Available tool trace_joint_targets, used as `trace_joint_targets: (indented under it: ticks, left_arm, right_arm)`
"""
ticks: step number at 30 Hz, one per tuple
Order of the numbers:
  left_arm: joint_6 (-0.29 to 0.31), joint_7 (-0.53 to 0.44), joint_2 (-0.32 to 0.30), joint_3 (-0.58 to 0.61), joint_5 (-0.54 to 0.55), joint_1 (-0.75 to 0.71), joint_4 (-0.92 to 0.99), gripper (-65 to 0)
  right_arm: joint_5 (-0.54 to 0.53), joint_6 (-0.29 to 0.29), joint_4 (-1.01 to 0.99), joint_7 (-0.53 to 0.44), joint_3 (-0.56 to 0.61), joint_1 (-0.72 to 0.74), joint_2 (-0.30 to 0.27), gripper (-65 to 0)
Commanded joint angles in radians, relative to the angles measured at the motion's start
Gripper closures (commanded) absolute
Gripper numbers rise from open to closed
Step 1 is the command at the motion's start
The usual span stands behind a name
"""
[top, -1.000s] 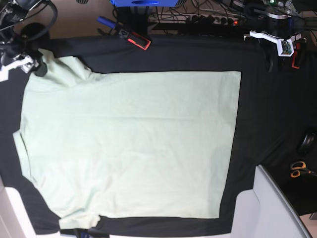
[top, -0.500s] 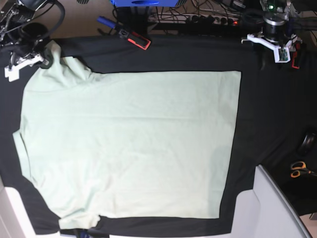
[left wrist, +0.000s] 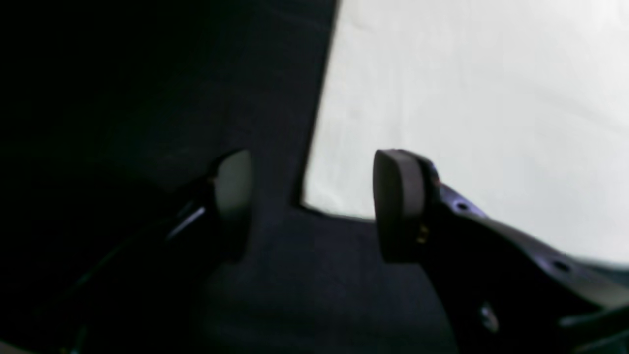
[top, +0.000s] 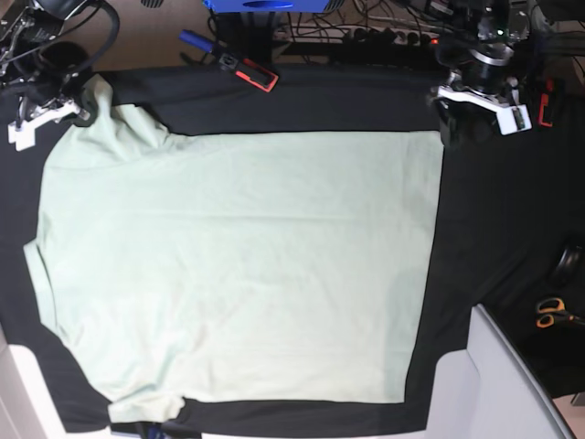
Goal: Fold the T-shirt properly
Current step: 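Move both grippers to the shirt's collar-side corners and grasp the edge, then lift the collar edge with both grippers and fold it toward the hem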
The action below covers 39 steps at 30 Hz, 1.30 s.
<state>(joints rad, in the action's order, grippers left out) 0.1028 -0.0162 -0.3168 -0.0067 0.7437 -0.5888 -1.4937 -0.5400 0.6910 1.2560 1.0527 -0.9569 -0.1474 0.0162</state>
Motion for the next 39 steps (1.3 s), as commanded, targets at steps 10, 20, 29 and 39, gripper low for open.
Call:
trace_joint_targets:
  ticks: [10, 20, 29, 39]
  left_arm:
    - [0.004, 0.091, 0.015, -0.016, 0.030, 0.046, 0.132, -37.6]
    - [0.004, 0.104, 0.031, -0.003, 0.030, 0.097, 0.153, -37.5]
    - [0.004, 0.104, 0.048, 0.032, 0.029, 0.142, 0.164, -37.5]
    - [0.004, 0.104, 0.049, 0.115, 0.030, 0.194, 0.193, -37.3]
  right_arm:
    - [-0.015, 0.007, 0.014, -0.009, 0.002, 0.002, -0.015, -0.1]
    - [-0.013, 0.007, 0.014, -0.009, 0.002, 0.002, -0.015, -0.1]
    - [-0.013, 0.007, 0.014, -0.009, 0.002, -0.008, -0.015, -0.1]
    - [-0.013, 0.007, 0.014, -0.009, 0.002, -0.010, -0.015, -0.1]
